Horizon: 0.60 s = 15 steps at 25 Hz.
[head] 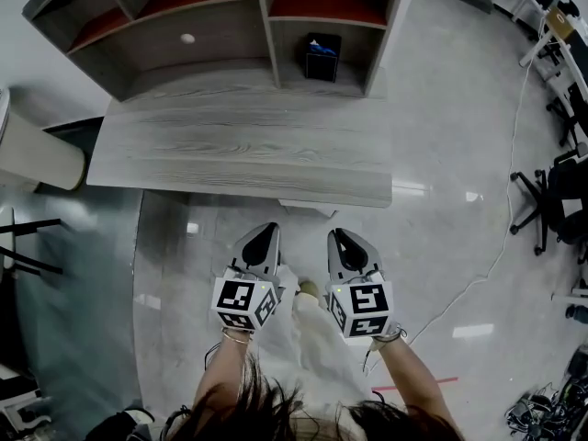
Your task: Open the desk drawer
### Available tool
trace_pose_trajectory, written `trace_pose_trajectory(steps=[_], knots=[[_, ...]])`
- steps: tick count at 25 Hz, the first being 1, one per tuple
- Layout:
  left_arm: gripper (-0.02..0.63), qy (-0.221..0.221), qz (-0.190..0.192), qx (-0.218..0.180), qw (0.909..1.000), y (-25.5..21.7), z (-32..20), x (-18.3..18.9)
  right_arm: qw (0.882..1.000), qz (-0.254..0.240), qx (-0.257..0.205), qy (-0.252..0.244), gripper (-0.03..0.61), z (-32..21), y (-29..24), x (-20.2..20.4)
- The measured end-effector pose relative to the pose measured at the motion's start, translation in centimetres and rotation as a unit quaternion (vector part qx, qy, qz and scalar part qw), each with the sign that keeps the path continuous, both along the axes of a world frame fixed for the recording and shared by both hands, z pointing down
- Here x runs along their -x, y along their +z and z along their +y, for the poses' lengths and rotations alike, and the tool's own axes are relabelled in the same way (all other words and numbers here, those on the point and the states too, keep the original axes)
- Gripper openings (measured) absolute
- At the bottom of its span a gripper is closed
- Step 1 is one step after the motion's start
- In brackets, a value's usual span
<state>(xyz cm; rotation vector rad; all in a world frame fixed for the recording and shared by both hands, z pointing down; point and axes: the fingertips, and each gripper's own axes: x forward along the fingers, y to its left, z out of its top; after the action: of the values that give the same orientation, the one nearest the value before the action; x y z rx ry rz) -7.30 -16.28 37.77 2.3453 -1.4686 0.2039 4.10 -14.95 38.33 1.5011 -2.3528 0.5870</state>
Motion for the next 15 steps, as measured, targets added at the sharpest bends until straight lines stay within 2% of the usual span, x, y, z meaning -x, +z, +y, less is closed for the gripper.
trace_pose_trajectory(steps=[7, 15], knots=[[0.006, -0.002, -0.006, 0.006, 1.0, 2.6, -1.5, 0.4, 0.999, 0.033, 0.003, -0.005, 0.023, -1.3, 2.6, 0.4], [0.006, 0.001, -0.008, 0.015, 0.9999, 5.8, -2.8, 0.7, 0.999, 0.038, 0.02, 0.01, 0.023, -2.5, 6.2, 0.1]])
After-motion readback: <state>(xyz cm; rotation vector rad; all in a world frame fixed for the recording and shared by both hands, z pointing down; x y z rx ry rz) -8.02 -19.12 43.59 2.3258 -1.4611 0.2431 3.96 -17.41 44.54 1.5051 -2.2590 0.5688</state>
